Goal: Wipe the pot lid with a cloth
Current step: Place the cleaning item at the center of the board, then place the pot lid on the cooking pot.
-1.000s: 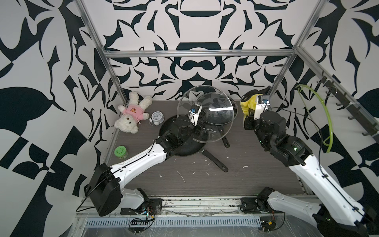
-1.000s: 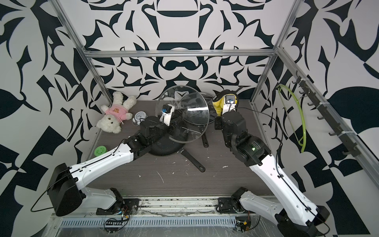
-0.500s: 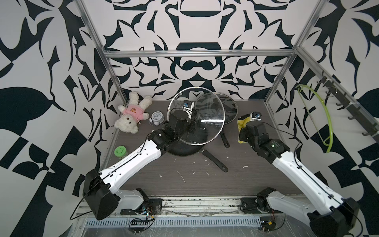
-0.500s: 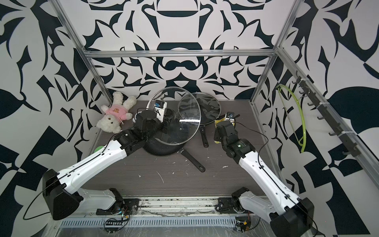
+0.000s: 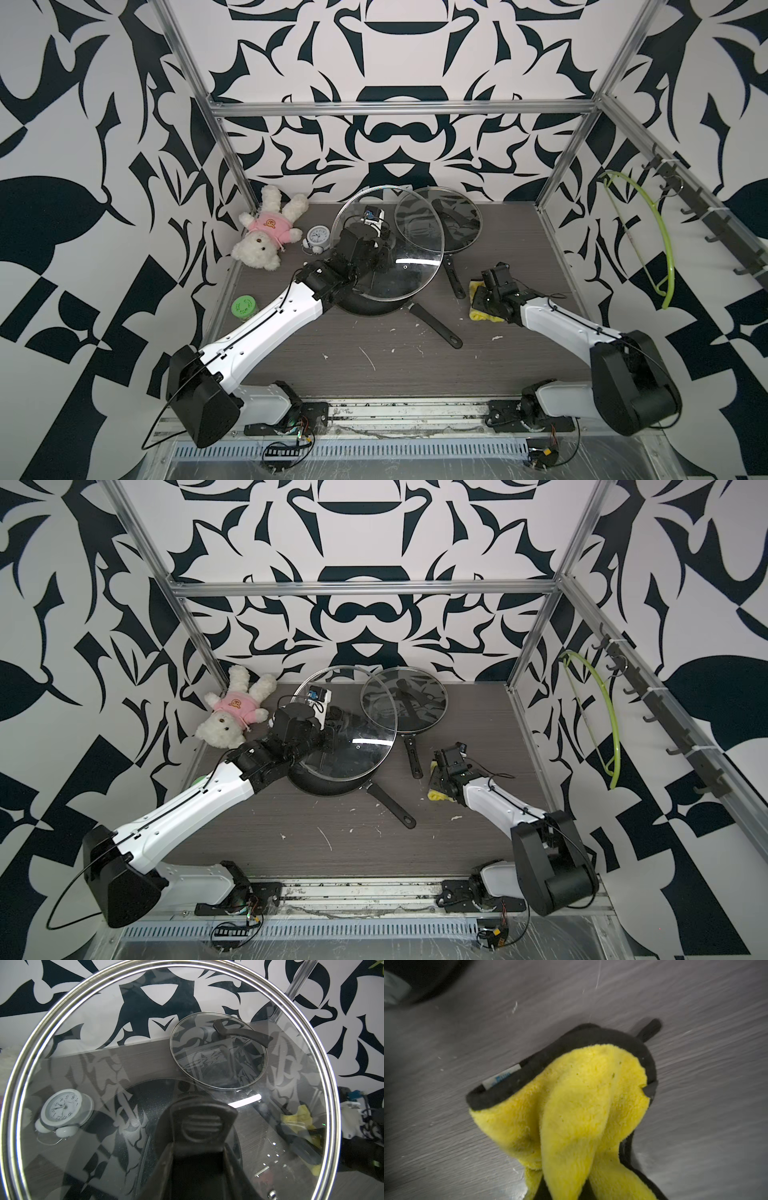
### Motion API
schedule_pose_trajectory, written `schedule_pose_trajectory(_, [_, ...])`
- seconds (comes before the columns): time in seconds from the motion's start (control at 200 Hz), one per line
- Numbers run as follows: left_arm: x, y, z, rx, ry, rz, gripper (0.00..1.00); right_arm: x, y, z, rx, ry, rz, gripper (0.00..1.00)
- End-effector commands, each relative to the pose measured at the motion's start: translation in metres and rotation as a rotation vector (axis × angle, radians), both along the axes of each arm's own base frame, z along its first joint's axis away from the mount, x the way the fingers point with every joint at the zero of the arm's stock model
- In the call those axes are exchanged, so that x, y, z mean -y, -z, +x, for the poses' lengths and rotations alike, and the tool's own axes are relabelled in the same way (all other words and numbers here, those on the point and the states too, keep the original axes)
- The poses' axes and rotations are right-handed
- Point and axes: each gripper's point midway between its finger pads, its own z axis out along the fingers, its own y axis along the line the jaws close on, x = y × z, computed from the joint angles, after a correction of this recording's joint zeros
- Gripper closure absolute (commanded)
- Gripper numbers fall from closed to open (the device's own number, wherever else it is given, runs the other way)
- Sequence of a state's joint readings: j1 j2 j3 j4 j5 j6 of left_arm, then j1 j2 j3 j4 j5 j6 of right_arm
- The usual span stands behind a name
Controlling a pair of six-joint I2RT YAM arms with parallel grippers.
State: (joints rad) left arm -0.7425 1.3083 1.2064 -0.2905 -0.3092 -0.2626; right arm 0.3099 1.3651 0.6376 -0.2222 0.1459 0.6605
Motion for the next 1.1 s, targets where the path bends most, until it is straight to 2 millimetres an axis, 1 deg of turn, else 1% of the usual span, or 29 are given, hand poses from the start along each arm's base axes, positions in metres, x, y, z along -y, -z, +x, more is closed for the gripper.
schedule_pose_trajectory(0.0, [-0.001,-0.089,0.005,0.185,-0.013,-0.183,1.0,-0.006,-0.005,0.014,0.064,0.029,0.051,1.0])
schedule_pose_trajectory(0.04, [-0.001,-0.088,0.005,0.18,-0.014,-0.183,1.0,-0.003,-0.003,0.013,0.057,0.037,0.041,1.0])
schedule_pose_trajectory(0.055, [-0.001,-0.088,0.005,0.179,-0.015,-0.182,1.0,-0.003,-0.003,0.013,0.056,0.039,0.037,0.97])
schedule_pose_trajectory(0.09, [-0.002,-0.089,0.005,0.176,-0.015,-0.184,1.0,-0.001,-0.004,0.012,0.054,0.045,0.029,0.88])
schedule_pose_trajectory(0.145, [-0.002,-0.088,0.005,0.167,-0.016,-0.188,1.0,0.002,-0.009,0.01,0.061,0.05,0.02,0.71])
schedule_pose_trajectory(0.23, [-0.006,-0.087,0.006,0.141,-0.03,-0.202,1.0,0.005,-0.024,0.008,0.086,0.047,0.01,0.48])
schedule_pose_trajectory(0.235, [-0.006,-0.086,0.006,0.138,-0.031,-0.204,1.0,0.005,-0.025,0.008,0.088,0.047,0.01,0.47])
schedule_pose_trajectory(0.24, [-0.004,-0.08,0.009,0.124,-0.034,-0.195,1.0,0.005,-0.025,0.007,0.087,0.046,0.009,0.46])
schedule_pose_trajectory(0.255, [-0.002,-0.073,0.012,0.105,-0.035,-0.19,1.0,0.005,-0.028,0.007,0.092,0.043,0.009,0.43])
schedule_pose_trajectory(0.315, [-0.004,-0.068,0.015,0.068,-0.048,-0.203,1.0,0.006,-0.04,0.006,0.109,0.033,0.007,0.31])
schedule_pose_trajectory(0.325, [-0.004,-0.067,0.015,0.062,-0.053,-0.207,1.0,0.011,-0.043,0.006,0.118,0.046,-0.013,0.28])
schedule_pose_trajectory(0.34, [-0.005,-0.066,0.016,0.055,-0.059,-0.211,1.0,0.012,-0.046,0.006,0.124,0.049,-0.02,0.25])
schedule_pose_trajectory(0.405, [-0.008,-0.06,0.019,0.019,-0.079,-0.218,1.0,0.015,-0.06,0.004,0.14,0.046,-0.031,0.11])
schedule_pose_trajectory(0.46, [-0.011,-0.053,0.023,-0.011,-0.099,-0.217,1.0,0.017,-0.074,0.004,0.163,0.048,-0.04,0.03])
schedule_pose_trajectory(0.49, [-0.012,-0.049,0.025,-0.026,-0.11,-0.214,1.0,0.018,-0.083,0.004,0.179,0.044,-0.045,0.01])
schedule_pose_trajectory(0.575, [-0.017,-0.038,0.03,-0.071,-0.143,-0.209,1.0,0.021,-0.108,0.005,0.228,0.016,-0.073,0.01])
schedule_pose_trajectory(0.72, [-0.023,-0.016,0.04,-0.17,-0.188,-0.146,1.0,0.006,-0.151,0.013,0.32,-0.094,-0.055,0.01])
schedule_pose_trajectory(0.735, [-0.022,-0.013,0.041,-0.179,-0.191,-0.137,1.0,-0.001,-0.154,0.013,0.324,-0.127,-0.03,0.01])
schedule_pose_trajectory(0.775, [-0.023,-0.007,0.043,-0.201,-0.198,-0.119,1.0,-0.01,-0.164,0.015,0.35,-0.173,-0.015,0.01])
schedule_pose_trajectory(0.925, [-0.022,0.019,0.051,-0.272,-0.209,-0.056,1.0,-0.032,-0.196,0.019,0.428,-0.303,-0.024,0.01])
schedule_pose_trajectory(0.985, [-0.021,0.029,0.053,-0.289,-0.213,-0.036,1.0,-0.044,-0.208,0.019,0.476,-0.373,-0.031,0.01])
schedule_pose_trajectory(1.095, [-0.02,0.044,0.057,-0.319,-0.214,-0.011,1.0,-0.078,-0.228,0.015,0.571,-0.536,-0.012,0.01])
